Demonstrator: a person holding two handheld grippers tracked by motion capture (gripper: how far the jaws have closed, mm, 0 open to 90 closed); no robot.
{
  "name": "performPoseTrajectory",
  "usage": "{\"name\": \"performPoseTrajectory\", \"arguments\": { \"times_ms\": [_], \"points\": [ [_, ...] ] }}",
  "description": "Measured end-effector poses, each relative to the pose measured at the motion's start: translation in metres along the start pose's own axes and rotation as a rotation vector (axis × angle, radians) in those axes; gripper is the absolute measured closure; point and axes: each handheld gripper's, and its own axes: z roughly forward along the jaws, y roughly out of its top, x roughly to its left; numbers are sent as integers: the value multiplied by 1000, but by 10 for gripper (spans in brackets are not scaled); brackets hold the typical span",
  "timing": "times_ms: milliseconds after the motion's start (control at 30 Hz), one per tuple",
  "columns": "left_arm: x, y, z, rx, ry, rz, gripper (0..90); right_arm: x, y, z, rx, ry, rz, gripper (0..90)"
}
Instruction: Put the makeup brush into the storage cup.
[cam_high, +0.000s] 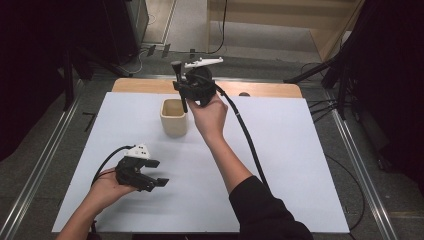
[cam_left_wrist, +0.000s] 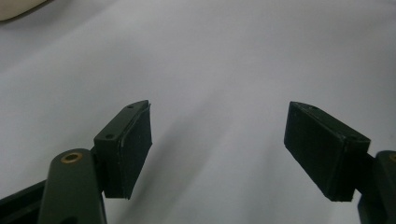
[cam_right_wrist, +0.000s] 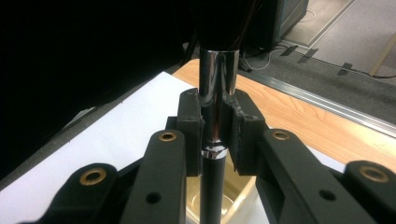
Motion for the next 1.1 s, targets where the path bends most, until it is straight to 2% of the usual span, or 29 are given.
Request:
{"name": "performPoseTrajectory", "arguments": {
  "times_ms": [400,767,933,1100],
  "points": [
    [0,0,1,3,-3,5,242,2,4,13,-17,-10,-14,783],
    [0,0,0,6,-5,7,243,5,4,26,-41,-7,-5,783],
    [0,0,0,7,-7,5,243,7,2,31,-56,-6,-27,784],
    [-1,0,0,2,-9,6,243,6,1,35,-70,-4,-9,784]
  ]
}}
